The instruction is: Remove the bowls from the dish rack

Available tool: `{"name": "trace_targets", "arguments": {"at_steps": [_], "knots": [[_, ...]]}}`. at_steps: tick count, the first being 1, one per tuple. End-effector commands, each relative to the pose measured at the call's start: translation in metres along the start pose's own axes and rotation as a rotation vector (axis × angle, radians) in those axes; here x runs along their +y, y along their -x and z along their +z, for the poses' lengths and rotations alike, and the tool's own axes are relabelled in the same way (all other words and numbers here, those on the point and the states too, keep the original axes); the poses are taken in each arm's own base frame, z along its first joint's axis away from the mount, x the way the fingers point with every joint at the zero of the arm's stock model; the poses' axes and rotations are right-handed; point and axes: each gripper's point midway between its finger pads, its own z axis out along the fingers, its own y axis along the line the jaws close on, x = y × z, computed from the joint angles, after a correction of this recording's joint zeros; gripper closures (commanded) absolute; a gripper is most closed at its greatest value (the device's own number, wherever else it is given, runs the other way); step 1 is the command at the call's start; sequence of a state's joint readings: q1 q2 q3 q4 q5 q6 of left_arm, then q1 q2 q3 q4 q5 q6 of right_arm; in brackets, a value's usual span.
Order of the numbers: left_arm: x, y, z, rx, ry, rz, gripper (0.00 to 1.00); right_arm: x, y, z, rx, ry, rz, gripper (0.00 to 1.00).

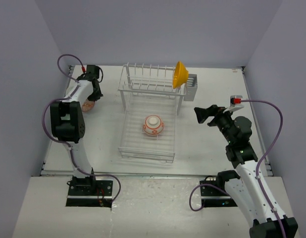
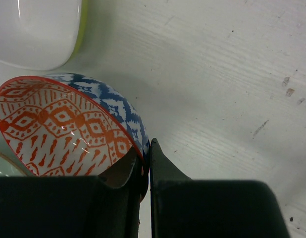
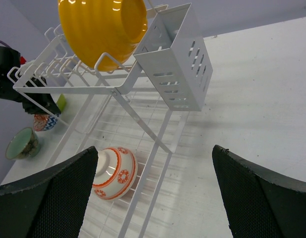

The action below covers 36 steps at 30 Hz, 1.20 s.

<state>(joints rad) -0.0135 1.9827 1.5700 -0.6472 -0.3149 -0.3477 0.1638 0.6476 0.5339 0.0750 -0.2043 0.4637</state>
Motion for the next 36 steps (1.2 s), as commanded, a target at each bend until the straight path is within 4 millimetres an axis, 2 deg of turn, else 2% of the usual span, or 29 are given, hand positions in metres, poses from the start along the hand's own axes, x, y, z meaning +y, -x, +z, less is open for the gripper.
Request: {"name": "trace_targets", "arguments": {"at_steps": [1,9,14,16,21,29,32,33,34,35,36], "knots": [[0.002,0.031,0.004,-0.086,0.041,-0.018,1.00,0.007,0.006,0.000,-0.028,0.029,-0.006,0.03],[0.001,0.014,0.028,-0.021,0.070,-0.004,1.00,0.007,0.005,0.000,-0.026,0.030,-0.005,0.03],[0.003,0.012,0.029,-0.008,0.087,0.005,1.00,0.005,0.003,0.003,-0.018,0.026,-0.002,0.03],[0.000,0.015,0.024,-0.020,0.061,-0.005,0.86,0.004,0.003,0.003,-0.016,0.019,-0.002,0.04],[-0.008,0.037,-0.002,-0.107,-0.021,-0.047,0.70,-0.003,0.009,0.000,-0.040,-0.031,-0.002,0.08],[-0.024,0.044,-0.020,-0.113,-0.130,-0.070,0.59,-0.022,0.023,-0.011,-0.122,-0.155,0.010,0.15],[-0.031,0.054,-0.040,-0.154,-0.201,-0.095,0.56,-0.031,0.025,-0.014,-0.140,-0.209,0.018,0.30],[-0.032,0.064,-0.057,-0.194,-0.231,-0.108,0.55,-0.032,0.025,-0.014,-0.141,-0.216,0.022,0.35],[-0.034,0.069,-0.066,-0.214,-0.256,-0.116,0.52,-0.034,0.025,-0.015,-0.141,-0.222,0.022,0.48],[-0.039,0.080,-0.088,-0.262,-0.320,-0.126,0.50,-0.034,0.026,-0.015,-0.143,-0.227,0.022,0.55],[-0.043,0.087,-0.101,-0.290,-0.360,-0.128,0.49,-0.035,0.026,-0.015,-0.142,-0.229,0.019,0.67]]}}
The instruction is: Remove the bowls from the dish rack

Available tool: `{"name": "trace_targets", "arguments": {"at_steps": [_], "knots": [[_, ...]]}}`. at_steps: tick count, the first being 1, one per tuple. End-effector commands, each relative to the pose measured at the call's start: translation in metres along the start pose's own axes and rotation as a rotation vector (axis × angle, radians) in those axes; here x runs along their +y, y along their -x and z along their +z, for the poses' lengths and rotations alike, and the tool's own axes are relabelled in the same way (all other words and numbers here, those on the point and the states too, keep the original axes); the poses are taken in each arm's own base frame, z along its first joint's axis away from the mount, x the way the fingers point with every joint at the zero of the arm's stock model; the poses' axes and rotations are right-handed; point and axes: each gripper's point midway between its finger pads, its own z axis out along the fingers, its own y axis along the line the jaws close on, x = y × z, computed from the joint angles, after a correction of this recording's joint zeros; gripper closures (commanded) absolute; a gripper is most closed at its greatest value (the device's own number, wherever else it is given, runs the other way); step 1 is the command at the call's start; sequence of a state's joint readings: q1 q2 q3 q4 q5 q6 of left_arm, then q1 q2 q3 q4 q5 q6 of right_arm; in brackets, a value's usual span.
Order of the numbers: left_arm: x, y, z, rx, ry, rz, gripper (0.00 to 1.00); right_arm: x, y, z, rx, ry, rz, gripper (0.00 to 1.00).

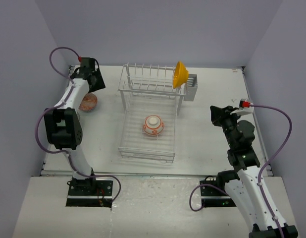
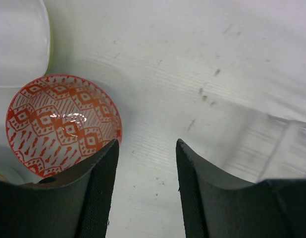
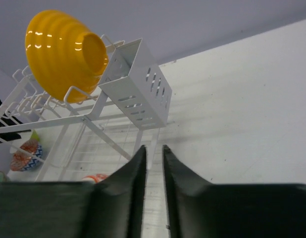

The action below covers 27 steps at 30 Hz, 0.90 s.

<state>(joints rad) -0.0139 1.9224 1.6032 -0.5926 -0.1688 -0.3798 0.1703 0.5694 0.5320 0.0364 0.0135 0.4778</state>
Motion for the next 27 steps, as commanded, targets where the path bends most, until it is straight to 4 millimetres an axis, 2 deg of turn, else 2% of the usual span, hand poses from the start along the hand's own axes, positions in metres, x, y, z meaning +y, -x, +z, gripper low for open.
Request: {"name": "trace_targets", "arguments": {"at_steps": [1,2,3,4,5,7,8,9,10,11,13,14,16,19,21,22,23,25,27], "knots": [[-0.035,0.064,-0.072,-0.221,-0.219,-0.054,0.48,-0.011,0.000,0.001,-0.008,-0.066,0.006,0.89],[-0.043,0.077,-0.087,-0.267,-0.264,-0.062,0.47,-0.012,0.001,0.002,-0.007,-0.071,0.007,0.97],[-0.058,0.086,-0.112,-0.299,-0.365,-0.054,0.47,-0.013,0.000,0.002,-0.003,-0.080,0.007,1.00],[-0.065,0.092,-0.126,-0.324,-0.413,-0.057,0.47,-0.013,0.000,0.003,0.002,-0.081,0.006,1.00],[-0.085,0.103,-0.158,-0.381,-0.520,-0.030,0.45,-0.013,0.000,0.003,0.002,-0.079,0.006,1.00],[-0.106,0.111,-0.192,-0.435,-0.646,-0.007,0.41,-0.013,-0.001,0.004,0.004,-0.077,0.003,1.00],[-0.126,0.118,-0.217,-0.489,-0.736,0.021,0.38,-0.013,-0.001,0.004,0.004,-0.079,0.003,1.00],[-0.148,0.111,-0.241,-0.483,-0.880,0.077,0.35,-0.014,-0.001,0.004,0.004,-0.082,0.003,1.00],[-0.165,0.106,-0.257,-0.467,-0.974,0.100,0.34,-0.013,-0.002,0.004,0.008,-0.079,0.000,1.00],[-0.195,0.096,-0.281,-0.434,-1.116,0.164,0.33,-0.012,-0.002,0.005,0.011,-0.073,-0.001,1.00],[-0.226,0.082,-0.302,-0.388,-1.247,0.222,0.32,-0.010,-0.001,0.005,0.013,-0.060,-0.007,1.00],[-0.252,0.068,-0.316,-0.349,-1.337,0.274,0.32,-0.009,-0.002,0.006,0.015,-0.058,-0.007,1.00],[-0.283,0.051,-0.328,-0.284,-1.441,0.316,0.32,-0.009,-0.001,0.005,0.014,-0.054,-0.014,1.00],[-0.307,0.033,-0.336,-0.193,-1.521,0.327,0.30,-0.008,0.000,0.003,0.012,-0.049,-0.019,1.00],[-0.320,0.029,-0.330,-0.137,-1.554,0.324,0.30,-0.007,0.001,0.001,0.008,-0.040,-0.022,1.00],[-0.326,0.027,-0.334,-0.110,-1.566,0.312,0.33,-0.007,0.000,0.001,0.009,-0.041,-0.022,1.00],[-0.334,0.021,-0.320,-0.074,-1.555,0.304,0.34,-0.006,0.000,0.001,0.007,-0.035,-0.023,1.00],[-0.346,0.010,-0.324,-0.050,-1.568,0.326,0.33,-0.006,-0.001,0.002,0.010,-0.033,-0.023,1.00],[-0.355,0.002,-0.316,-0.029,-1.559,0.329,0.33,-0.005,-0.001,0.002,0.012,-0.032,-0.021,1.00]]}}
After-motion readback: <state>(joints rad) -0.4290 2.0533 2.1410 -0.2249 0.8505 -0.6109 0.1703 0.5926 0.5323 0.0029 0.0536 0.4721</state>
